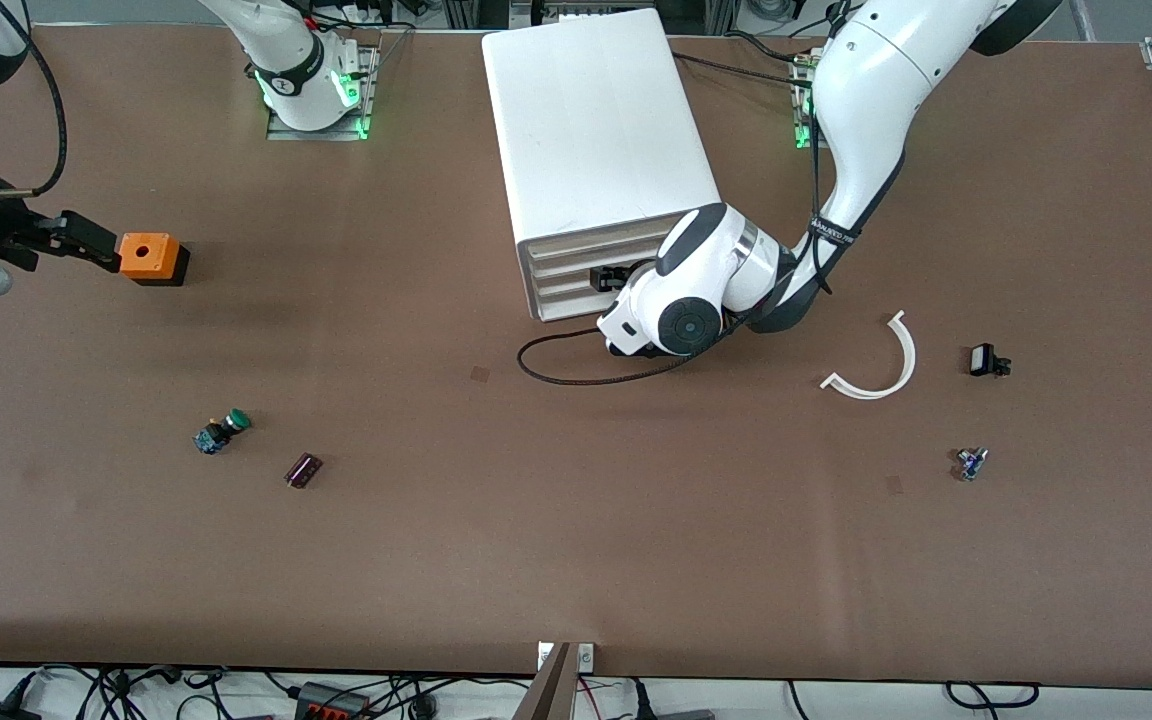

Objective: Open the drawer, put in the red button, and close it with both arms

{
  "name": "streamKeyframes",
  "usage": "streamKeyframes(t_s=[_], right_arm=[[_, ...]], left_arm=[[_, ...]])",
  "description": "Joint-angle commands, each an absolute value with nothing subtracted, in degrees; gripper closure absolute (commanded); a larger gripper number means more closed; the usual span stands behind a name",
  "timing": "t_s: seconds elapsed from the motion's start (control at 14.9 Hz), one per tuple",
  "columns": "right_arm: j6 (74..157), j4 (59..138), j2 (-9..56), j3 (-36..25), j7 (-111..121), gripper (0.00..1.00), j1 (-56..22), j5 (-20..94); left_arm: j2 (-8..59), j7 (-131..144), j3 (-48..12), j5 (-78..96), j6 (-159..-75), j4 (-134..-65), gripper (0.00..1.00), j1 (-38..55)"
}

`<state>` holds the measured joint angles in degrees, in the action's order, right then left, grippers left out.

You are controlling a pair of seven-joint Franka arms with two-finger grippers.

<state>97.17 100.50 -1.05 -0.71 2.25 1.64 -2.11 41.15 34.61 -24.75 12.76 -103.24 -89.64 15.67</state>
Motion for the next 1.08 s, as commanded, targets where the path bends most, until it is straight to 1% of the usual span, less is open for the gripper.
streamKeyframes(t_s=[0.0, 0.07, 0.27, 0.47, 0.61, 0.81, 1.01], right_arm=[[97.9, 102.2, -2.5, -0.4, 2.8, 0.0, 1.9, -2.8], [97.7, 101.4, -1.9, -0.4, 2.8, 0.0, 1.9, -2.9], [97.7, 101.0, -1.9, -0.4, 2.6, 0.0, 1.9, -2.6], [97.7, 100.9, -1.8, -0.4, 2.6, 0.0, 1.9, -2.5], [97.7, 100.9, -1.8, -0.4, 2.6, 0.0, 1.9, -2.5], [97.7, 100.7, -1.8, -0.5, 2.5, 0.0, 2.0, -2.5], [97.7, 100.1, -1.6, -0.5, 2.5, 0.0, 2.0, -2.5]], left_arm=[[39.6, 34.6, -24.9, 14.2, -102.7, -91.0, 0.0, 15.6], [39.6, 34.7, -24.9, 14.2, -102.8, -90.9, 0.0, 15.6], [36.9, 36.4, -23.7, 10.7, -102.8, -89.7, 0.0, 14.3], [35.6, 35.9, -23.6, 3.0, -102.7, -83.4, 0.0, 9.5], [34.0, 34.0, -23.7, -2.6, -102.6, -80.8, 0.0, 4.7], [29.0, 22.1, -23.6, -7.9, -102.3, -79.9, 0.0, -0.6], [25.1, 6.7, -23.7, -10.7, -98.1, -79.7, 0.0, -6.3]])
